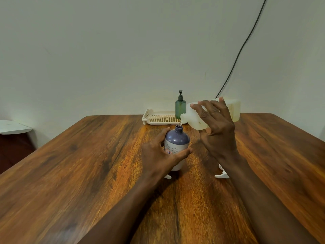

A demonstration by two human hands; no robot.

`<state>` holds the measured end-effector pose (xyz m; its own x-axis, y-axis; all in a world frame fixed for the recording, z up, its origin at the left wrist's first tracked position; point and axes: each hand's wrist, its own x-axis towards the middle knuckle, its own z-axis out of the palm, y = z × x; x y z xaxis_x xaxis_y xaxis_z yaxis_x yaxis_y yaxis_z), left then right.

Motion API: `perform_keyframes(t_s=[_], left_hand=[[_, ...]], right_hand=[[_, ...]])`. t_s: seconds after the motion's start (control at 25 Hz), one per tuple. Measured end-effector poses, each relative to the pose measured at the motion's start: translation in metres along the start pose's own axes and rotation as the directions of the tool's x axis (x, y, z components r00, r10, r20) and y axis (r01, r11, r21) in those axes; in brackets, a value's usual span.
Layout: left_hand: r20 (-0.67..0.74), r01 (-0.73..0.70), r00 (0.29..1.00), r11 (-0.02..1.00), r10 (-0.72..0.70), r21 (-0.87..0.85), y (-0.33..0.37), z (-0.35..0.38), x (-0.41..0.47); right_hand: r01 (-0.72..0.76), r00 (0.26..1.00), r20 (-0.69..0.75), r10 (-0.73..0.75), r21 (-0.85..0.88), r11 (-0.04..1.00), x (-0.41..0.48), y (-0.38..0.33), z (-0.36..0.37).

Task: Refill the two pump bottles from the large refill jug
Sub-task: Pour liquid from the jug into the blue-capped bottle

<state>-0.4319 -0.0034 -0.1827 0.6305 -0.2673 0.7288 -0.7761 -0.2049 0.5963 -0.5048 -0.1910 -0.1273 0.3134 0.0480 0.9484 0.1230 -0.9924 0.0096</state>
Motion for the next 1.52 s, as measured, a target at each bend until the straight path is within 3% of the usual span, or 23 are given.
perform_keyframes(t_s=[1.52], left_hand=[[0.006, -0.003, 1.000, 1.000, 0.003, -0.006, 0.0006, 0.0001, 0.0000]], right_hand=[[0.024, 1.000, -0.018, -0.024, 0.002, 1.000, 0.0051, -0.0022, -0.0043]])
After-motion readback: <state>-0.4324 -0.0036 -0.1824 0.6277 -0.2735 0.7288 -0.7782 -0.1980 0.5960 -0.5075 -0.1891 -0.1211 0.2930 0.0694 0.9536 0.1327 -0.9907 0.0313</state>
